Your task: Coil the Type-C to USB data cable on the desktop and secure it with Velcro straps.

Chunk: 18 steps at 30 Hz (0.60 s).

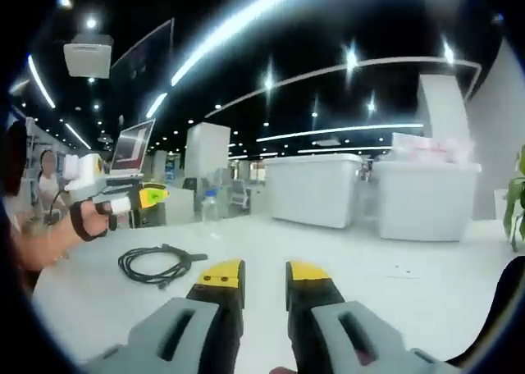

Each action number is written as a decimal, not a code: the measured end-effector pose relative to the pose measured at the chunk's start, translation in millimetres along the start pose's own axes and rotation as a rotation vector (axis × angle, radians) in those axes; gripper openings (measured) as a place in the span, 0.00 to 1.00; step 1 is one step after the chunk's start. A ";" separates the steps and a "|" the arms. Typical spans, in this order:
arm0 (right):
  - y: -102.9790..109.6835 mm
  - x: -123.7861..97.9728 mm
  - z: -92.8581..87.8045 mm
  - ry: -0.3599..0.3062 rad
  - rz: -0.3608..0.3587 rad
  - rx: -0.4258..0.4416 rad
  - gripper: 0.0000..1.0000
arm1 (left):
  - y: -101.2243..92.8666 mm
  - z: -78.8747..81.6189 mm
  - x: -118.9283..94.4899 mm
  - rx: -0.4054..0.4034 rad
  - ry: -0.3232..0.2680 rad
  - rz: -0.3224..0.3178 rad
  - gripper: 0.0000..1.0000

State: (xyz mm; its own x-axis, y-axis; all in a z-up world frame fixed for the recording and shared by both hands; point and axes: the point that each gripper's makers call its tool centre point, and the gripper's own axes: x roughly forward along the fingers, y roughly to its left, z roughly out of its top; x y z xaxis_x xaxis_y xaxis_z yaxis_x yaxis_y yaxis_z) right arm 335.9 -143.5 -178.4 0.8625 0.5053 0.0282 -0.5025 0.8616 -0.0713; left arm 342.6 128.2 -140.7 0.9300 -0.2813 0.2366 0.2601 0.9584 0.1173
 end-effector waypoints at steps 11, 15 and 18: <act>-76.3 -43.4 -8.2 -0.095 -0.289 0.117 0.31 | -10.1 -18.3 -13.6 0.061 -0.004 -0.028 0.37; -86.2 -49.5 -33.7 -0.031 -0.315 0.191 0.38 | -7.7 -31.8 -11.2 0.058 0.032 -0.020 0.37; -89.5 -54.0 -36.2 -0.022 -0.330 0.163 0.43 | -6.8 -36.3 -12.1 0.050 0.045 -0.017 0.37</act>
State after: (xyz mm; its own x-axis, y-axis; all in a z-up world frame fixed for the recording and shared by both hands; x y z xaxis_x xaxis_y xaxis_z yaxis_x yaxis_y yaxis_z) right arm 336.4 -249.6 -209.7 0.9791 0.1983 0.0447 -0.2020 0.9737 0.1051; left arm 339.0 126.8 -179.4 0.9365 -0.2940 0.1911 0.2636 0.9497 0.1692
